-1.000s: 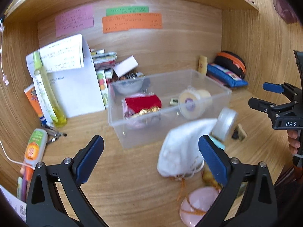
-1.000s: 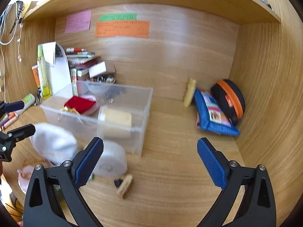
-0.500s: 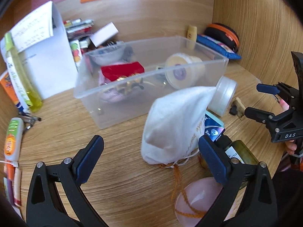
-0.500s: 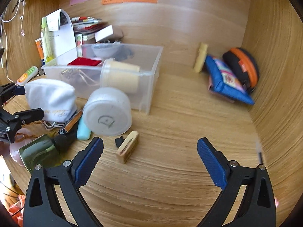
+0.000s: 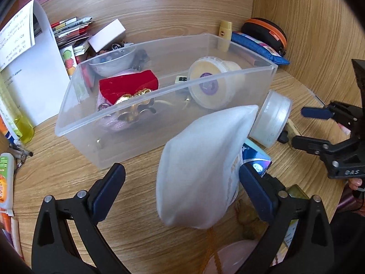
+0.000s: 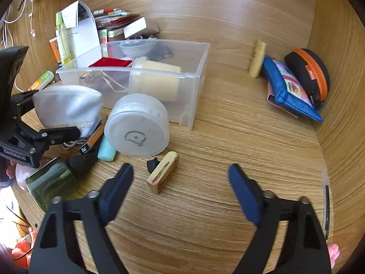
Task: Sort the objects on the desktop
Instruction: 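Move left gripper to the white cloth bag while right gripper approaches the wooden stamp, then close left gripper on the white cloth bag while right gripper grasps the wooden stamp, then lift and carry the cloth bag and wooden stamp over the clear box, then open both grippers to drop the bag and stamp into the box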
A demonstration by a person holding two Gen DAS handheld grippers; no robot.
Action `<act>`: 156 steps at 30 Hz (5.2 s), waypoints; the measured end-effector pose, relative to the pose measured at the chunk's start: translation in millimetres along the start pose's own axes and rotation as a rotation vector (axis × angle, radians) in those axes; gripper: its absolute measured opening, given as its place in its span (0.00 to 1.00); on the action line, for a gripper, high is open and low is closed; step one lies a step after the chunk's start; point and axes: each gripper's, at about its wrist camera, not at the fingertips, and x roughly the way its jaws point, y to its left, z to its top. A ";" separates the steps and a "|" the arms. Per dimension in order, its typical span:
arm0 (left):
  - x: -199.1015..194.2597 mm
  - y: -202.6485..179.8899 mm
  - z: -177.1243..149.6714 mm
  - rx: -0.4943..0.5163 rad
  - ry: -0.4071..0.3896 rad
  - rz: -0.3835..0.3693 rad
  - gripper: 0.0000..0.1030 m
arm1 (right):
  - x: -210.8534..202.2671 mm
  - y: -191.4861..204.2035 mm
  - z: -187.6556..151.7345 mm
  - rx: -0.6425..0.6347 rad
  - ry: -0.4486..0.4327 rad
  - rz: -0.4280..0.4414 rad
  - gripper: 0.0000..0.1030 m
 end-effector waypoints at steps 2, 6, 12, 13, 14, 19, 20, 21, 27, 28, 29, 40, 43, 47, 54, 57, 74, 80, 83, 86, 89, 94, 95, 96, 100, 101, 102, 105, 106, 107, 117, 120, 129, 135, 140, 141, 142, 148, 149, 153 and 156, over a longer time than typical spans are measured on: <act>1.4 -0.6 0.8 -0.003 0.004 -0.005 0.98 | 3.4 -0.4 0.0 -0.001 0.021 0.010 0.54; 3.5 1.0 1.7 -0.014 0.011 -0.023 0.83 | 7.0 0.2 -2.3 0.003 0.039 0.026 0.41; 4.0 4.5 1.8 -0.032 0.011 -0.050 0.63 | 9.2 0.4 -2.7 -0.020 0.046 0.003 0.23; 3.1 4.8 1.6 -0.034 0.006 -0.049 0.61 | 10.1 0.1 -1.9 -0.023 0.048 -0.002 0.19; 2.1 5.3 1.3 -0.035 0.001 -0.053 0.60 | 10.9 -0.3 -1.3 -0.028 0.048 -0.002 0.15; 3.9 4.1 1.9 -0.027 0.006 -0.057 0.58 | 17.3 1.5 3.6 -0.058 0.052 -0.006 0.12; 5.3 4.2 2.2 -0.027 0.012 -0.056 0.58 | 18.5 2.8 4.9 -0.065 0.054 -0.007 0.12; 6.6 4.2 2.4 -0.028 0.015 -0.057 0.58 | 19.9 3.9 6.1 -0.069 0.053 -0.006 0.12; 11.0 7.5 5.6 -0.045 0.014 -0.074 0.48 | 21.5 6.9 5.8 -0.067 0.034 0.000 0.10; 10.3 8.4 5.9 -0.054 0.008 -0.076 0.46 | 20.4 5.7 5.9 -0.053 0.031 0.008 0.09; 9.3 9.6 6.1 -0.064 0.000 -0.077 0.46 | 19.1 3.8 6.0 -0.040 0.030 0.019 0.09; -17.0 11.8 3.2 -0.107 -0.137 -0.017 0.38 | -11.2 -9.5 11.8 0.046 -0.037 0.050 0.09; -22.7 10.0 0.6 -0.112 -0.159 -0.009 0.38 | -19.1 -11.1 13.0 0.059 -0.060 0.054 0.09; -28.9 8.7 -1.9 -0.106 -0.177 0.007 0.38 | -26.2 -8.8 14.7 0.057 -0.082 0.053 0.09; -45.5 19.8 -2.8 -0.151 -0.215 0.007 0.38 | -37.3 -12.4 18.6 0.074 -0.120 0.059 0.10; -56.9 27.7 -2.0 -0.168 -0.238 0.007 0.38 | -40.0 -15.1 20.8 0.086 -0.131 0.067 0.10; -84.8 41.9 11.4 -0.186 -0.304 0.028 0.38 | -41.3 -13.0 47.9 0.085 -0.186 0.120 0.10; -81.0 38.3 28.0 -0.168 -0.316 0.012 0.38 | -39.4 -9.8 65.0 0.062 -0.197 0.132 0.10; -78.8 36.3 37.4 -0.162 -0.322 0.011 0.38 | -36.4 -8.8 74.1 0.056 -0.200 0.141 0.10; -75.4 35.6 45.9 -0.155 -0.323 0.000 0.38 | -31.2 -7.4 83.2 0.046 -0.199 0.149 0.10; -70.7 35.9 55.3 -0.153 -0.321 -0.015 0.38 | -26.9 -5.9 90.9 0.038 -0.202 0.153 0.10; -61.8 37.9 73.6 -0.144 -0.311 -0.037 0.38 | -19.6 -7.0 105.6 0.033 -0.203 0.161 0.10; -58.7 38.5 77.0 -0.142 -0.306 -0.039 0.38 | -17.5 -6.9 108.9 0.030 -0.202 0.161 0.10; -55.9 39.0 80.1 -0.142 -0.301 -0.042 0.38 | -15.7 -6.9 111.7 0.027 -0.200 0.162 0.10; -43.5 40.9 93.1 -0.136 -0.277 -0.058 0.37 | -6.6 -7.7 122.6 0.020 -0.192 0.156 0.10; -41.4 41.4 95.9 -0.132 -0.277 -0.059 0.37 | -4.2 -8.2 125.7 0.020 -0.191 0.152 0.10; -39.9 42.1 98.8 -0.129 -0.280 -0.064 0.37 | -2.5 -8.8 127.5 0.020 -0.189 0.153 0.10; -31.1 44.1 107.0 -0.119 -0.269 -0.079 0.37 | 3.5 -9.9 133.5 0.014 -0.186 0.149 0.10; -28.3 44.2 107.4 -0.116 -0.265 -0.071 0.37 | 6.4 -9.8 134.9 0.010 -0.182 0.143 0.10; -25.5 44.1 107.3 -0.113 -0.262 -0.066 0.37 | 8.6 -9.8 135.6 0.010 -0.178 0.138 0.10; -11.8 45.8 98.5 -0.097 -0.241 -0.064 0.37 | 28.2 -6.6 129.3 -0.006 -0.168 0.104 0.10; -14.6 48.5 96.3 -0.103 -0.251 -0.059 0.42 | 31.7 -3.7 127.7 -0.022 -0.171 0.090 0.14; -14.8 48.9 96.2 -0.104 -0.252 -0.011 0.60 | 25.5 3.6 126.7 -0.064 -0.197 0.050 0.38; -25.7 41.7 93.3 -0.082 -0.272 0.041 0.82 | 5.8 18.6 121.9 -0.133 -0.262 -0.039 0.70; -36.9 31.3 86.2 -0.045 -0.286 0.107 0.93 | -9.8 34.2 111.1 -0.200 -0.327 -0.135 0.83; -38.5 29.5 84.7 -0.040 -0.287 0.117 0.94 | -12.4 37.3 108.5 -0.213 -0.332 -0.138 0.83; -41.0 26.7 82.0 -0.031 -0.290 0.131 0.94 | -14.5 39.7 106.6 -0.223 -0.334 -0.135 0.83; -56.5 14.3 67.2 0.014 -0.318 0.189 0.97 | -29.5 49.8 94.0 -0.236 -0.354 -0.136 0.84; -59.2 12.7 64.9 0.018 -0.322 0.193 0.97 | -32.5 49.4 92.3 -0.228 -0.355 -0.132 0.85; -71.1 6.3 54.7 0.033 -0.340 0.208 0.98 | -40.5 48.2 83.9 -0.205 -0.358 -0.129 0.87; -77.9 5.1 46.7 0.034 -0.346 0.220 0.98 | -46.7 46.5 74.8 -0.184 -0.363 -0.128 0.88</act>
